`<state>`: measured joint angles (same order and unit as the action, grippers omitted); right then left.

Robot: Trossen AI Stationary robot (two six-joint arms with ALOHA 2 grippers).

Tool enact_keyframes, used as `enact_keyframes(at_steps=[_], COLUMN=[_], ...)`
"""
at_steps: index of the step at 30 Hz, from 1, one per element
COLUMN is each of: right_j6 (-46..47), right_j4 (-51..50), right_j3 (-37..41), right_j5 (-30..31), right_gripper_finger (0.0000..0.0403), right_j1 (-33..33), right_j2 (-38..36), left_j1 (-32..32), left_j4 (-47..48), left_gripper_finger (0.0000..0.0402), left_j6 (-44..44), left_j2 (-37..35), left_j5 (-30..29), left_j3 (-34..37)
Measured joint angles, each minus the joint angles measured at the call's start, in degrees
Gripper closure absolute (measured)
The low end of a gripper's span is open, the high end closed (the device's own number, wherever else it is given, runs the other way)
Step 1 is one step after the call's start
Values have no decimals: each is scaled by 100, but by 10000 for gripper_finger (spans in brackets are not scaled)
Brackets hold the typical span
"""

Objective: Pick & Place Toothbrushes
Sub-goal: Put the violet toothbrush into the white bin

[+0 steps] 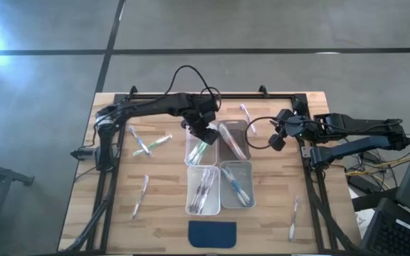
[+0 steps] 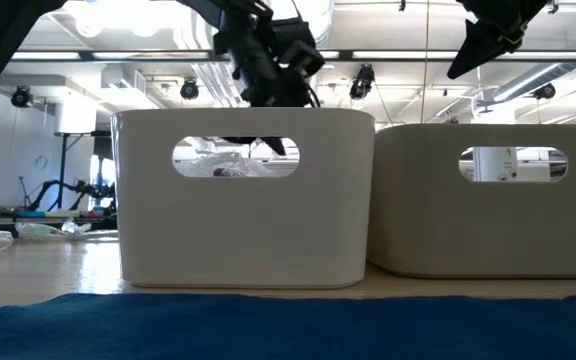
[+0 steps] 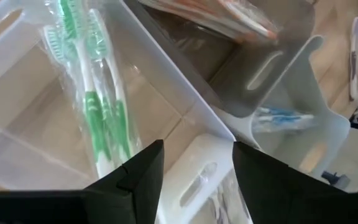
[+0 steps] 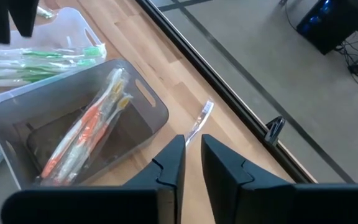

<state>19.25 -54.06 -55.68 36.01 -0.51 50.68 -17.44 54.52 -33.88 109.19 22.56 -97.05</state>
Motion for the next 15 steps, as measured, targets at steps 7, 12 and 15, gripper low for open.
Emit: enact_keyframes(at_steps=[7,12,15], right_j6=[24,27,90], right_j4=[-131,-145,-165], right_j3=[6,101,181], right_j5=[0,-2,-8], right_gripper_finger=[355,341,332], right_j1=[0,0,0], right_j2=[0,-4,-4], left_j1=[-23,-23,1], left_j4=[855,1521,2026], left_gripper_finger=[207,207,208], left_j6=[132,233,319], left_j2=[-63,-73,-96], left_j5=[-14,-327,-782], left_j3=[-656,-1296,-1732])
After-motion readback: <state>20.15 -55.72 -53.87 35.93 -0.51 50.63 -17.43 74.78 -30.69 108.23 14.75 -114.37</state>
